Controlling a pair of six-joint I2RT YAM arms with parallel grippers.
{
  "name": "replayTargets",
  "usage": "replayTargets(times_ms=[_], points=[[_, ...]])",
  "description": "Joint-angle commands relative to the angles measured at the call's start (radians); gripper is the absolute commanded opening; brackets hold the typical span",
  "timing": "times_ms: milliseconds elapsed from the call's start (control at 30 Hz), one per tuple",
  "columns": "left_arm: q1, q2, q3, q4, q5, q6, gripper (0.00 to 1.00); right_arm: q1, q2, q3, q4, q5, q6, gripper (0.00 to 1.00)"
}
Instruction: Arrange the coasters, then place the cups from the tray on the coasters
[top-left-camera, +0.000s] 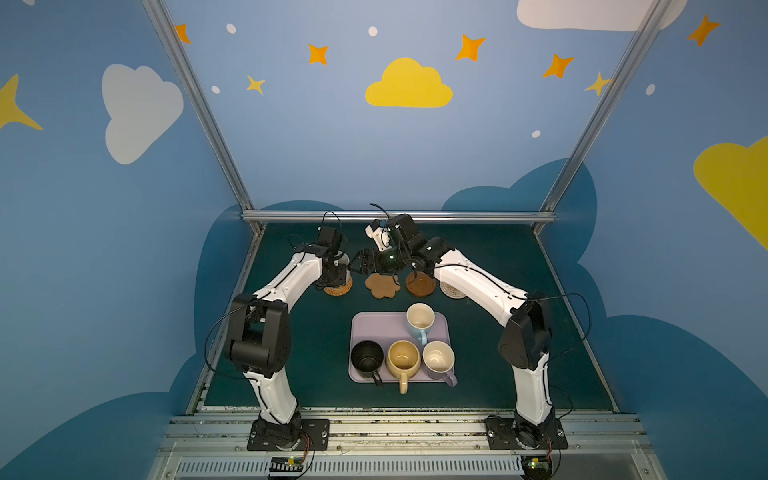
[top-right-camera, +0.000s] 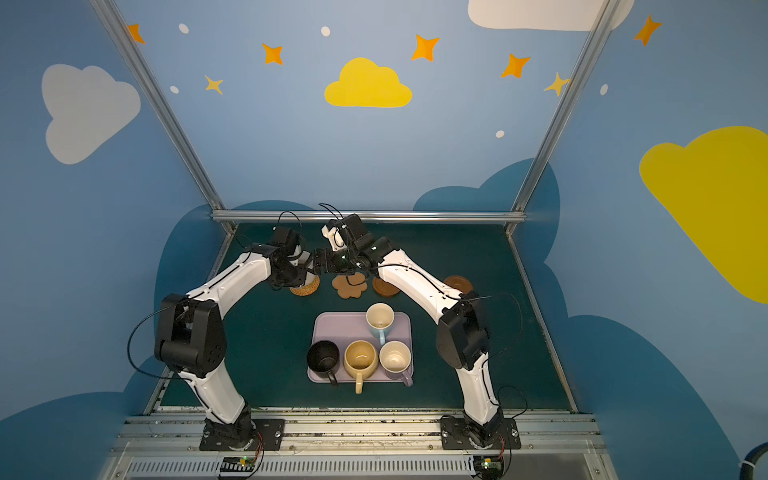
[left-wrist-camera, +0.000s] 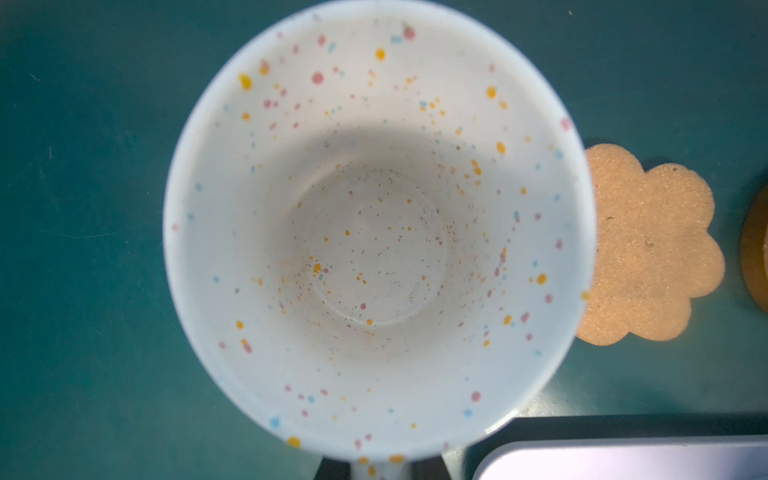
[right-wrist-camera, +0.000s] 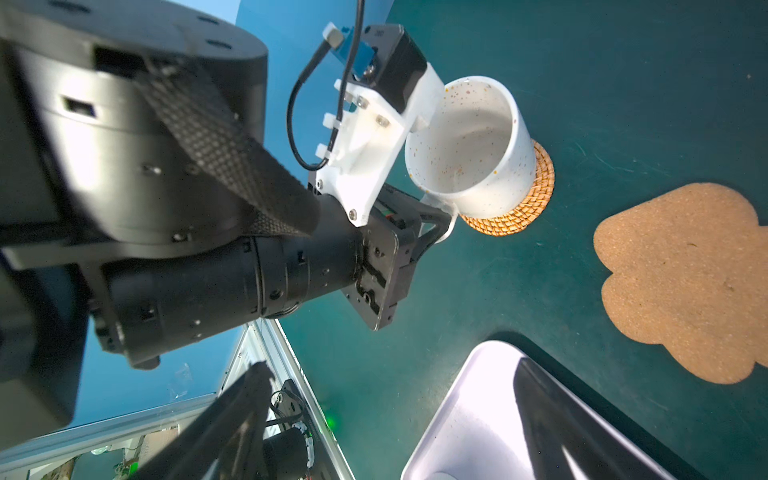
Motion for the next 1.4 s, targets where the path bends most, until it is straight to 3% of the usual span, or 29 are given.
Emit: replayTargets(times_ms=[0,1167,1367], points=[[0.004,-0.008,0.002,0.067,-0.017,-0.006,0.03,0.005,0.011,0.032,-0.025,-0.013,-0.020,0.91],[0.004,0.042,-0.054,0.066,0.005,-0.013,0.06,0.014,0.001,0.056,-0.087,0.033,-0.095,0.91],[0.001,0.047,-0.057,0.066,-0.004,-0.020,0.17,0.015,0.009,0.058,-0.087,0.036,-0.091,0.91]])
